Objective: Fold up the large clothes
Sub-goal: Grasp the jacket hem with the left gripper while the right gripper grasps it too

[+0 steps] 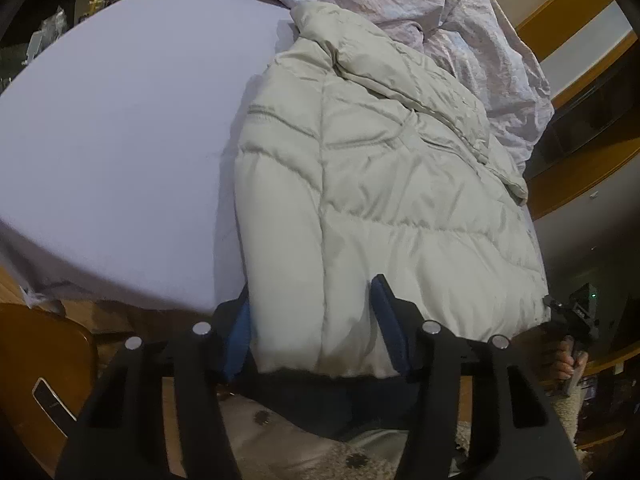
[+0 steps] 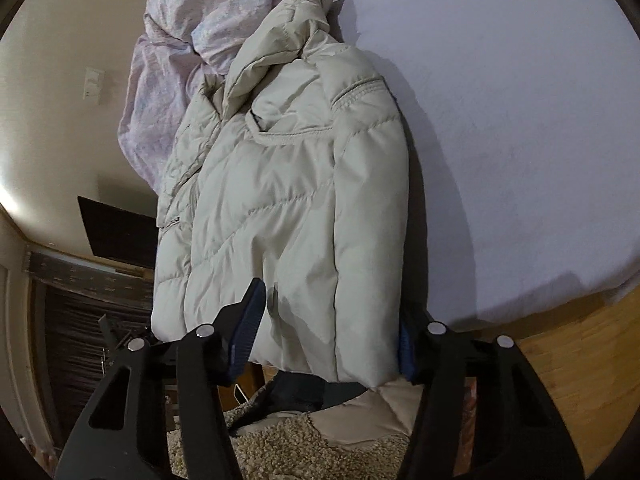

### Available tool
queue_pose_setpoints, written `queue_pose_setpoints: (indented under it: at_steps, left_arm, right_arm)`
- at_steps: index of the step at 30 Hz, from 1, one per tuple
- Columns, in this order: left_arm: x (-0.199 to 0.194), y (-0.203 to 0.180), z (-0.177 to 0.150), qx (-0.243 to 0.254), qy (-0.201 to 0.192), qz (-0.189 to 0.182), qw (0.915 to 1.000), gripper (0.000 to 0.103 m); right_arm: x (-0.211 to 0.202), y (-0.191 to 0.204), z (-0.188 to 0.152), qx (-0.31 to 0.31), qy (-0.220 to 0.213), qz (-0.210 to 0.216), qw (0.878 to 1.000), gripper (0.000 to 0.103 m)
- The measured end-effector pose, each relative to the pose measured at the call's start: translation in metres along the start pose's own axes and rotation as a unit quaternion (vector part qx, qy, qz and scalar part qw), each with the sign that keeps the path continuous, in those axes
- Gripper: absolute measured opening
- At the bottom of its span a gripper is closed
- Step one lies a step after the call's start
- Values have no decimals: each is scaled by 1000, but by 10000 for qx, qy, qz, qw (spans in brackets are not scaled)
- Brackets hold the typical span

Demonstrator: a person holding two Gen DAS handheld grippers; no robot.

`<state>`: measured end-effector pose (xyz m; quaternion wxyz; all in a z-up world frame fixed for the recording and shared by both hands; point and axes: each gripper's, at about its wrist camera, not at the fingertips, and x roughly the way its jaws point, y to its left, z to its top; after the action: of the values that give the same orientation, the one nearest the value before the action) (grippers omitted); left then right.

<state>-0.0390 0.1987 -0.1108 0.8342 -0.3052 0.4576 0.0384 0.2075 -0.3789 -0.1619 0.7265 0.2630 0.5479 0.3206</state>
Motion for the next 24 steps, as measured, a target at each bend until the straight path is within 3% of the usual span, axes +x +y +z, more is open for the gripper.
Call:
queue_pose_setpoints:
  at_steps: [2, 4, 7, 15, 21, 24]
  left_arm:
    - [-1, 0, -2, -86, 9, -122, 9999, 45]
    - [-2, 0, -1, -119, -23, -126, 9998, 37]
    - [-8, -8, 2, -8, -182, -3, 9998, 24]
    - [-46, -40, 36, 434, -1065, 183, 9932, 17]
    - [-77, -73, 90, 704, -1893, 282, 9790, 17]
    - [-77, -88, 120, 780, -2123, 405, 9732, 17]
  right_arm:
    - [1, -1, -1, 30, -50, -8, 10000, 47]
    - [1, -1, 0, 46, -137, -44, 9999, 32]
    - [-9, 10, 0, -150, -432, -97, 9989, 20]
    - [-41, 73, 19, -949, -1499, -322, 9836, 16]
    - [-58, 123, 58, -1317, -2371, -462, 9614, 16]
    - [-57, 144, 81, -1367, -2653, -555, 9528, 16]
